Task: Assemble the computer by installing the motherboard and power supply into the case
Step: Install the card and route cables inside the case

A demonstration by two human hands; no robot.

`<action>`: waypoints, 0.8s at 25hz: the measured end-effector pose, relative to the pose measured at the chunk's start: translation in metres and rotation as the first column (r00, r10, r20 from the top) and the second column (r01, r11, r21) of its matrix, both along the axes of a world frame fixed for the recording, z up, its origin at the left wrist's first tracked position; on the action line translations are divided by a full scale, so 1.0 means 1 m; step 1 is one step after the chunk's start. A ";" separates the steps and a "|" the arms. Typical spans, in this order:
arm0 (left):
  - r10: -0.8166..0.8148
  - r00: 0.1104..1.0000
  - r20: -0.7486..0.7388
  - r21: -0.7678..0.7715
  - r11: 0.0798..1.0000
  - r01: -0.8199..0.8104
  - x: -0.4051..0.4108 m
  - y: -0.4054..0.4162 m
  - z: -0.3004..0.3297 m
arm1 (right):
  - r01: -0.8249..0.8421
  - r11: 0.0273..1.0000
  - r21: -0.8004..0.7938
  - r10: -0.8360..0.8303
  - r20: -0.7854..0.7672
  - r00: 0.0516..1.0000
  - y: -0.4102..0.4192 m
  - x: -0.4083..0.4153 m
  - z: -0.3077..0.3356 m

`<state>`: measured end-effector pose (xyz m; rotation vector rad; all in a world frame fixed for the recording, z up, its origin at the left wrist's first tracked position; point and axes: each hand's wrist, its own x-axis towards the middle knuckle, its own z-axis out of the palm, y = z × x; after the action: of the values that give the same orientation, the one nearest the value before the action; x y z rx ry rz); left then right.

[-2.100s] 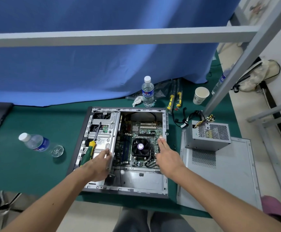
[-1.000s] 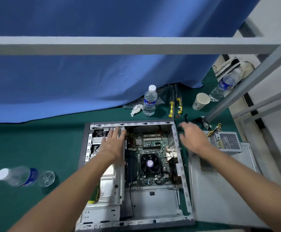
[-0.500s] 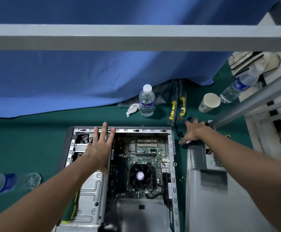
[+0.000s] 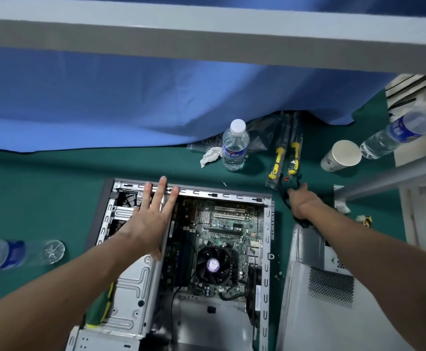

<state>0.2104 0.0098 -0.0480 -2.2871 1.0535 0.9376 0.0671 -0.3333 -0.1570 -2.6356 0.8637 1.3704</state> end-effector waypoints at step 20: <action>0.086 0.996 -0.025 -0.187 0.978 -0.089 -0.007 0.006 0.014 | -0.018 0.997 -0.081 0.071 0.722 0.688 0.073 0.001 0.189</action>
<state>0.2039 0.0163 -0.0344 -2.5015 1.0979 0.9283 0.0678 -0.2604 0.0317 -2.8626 0.7154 0.1846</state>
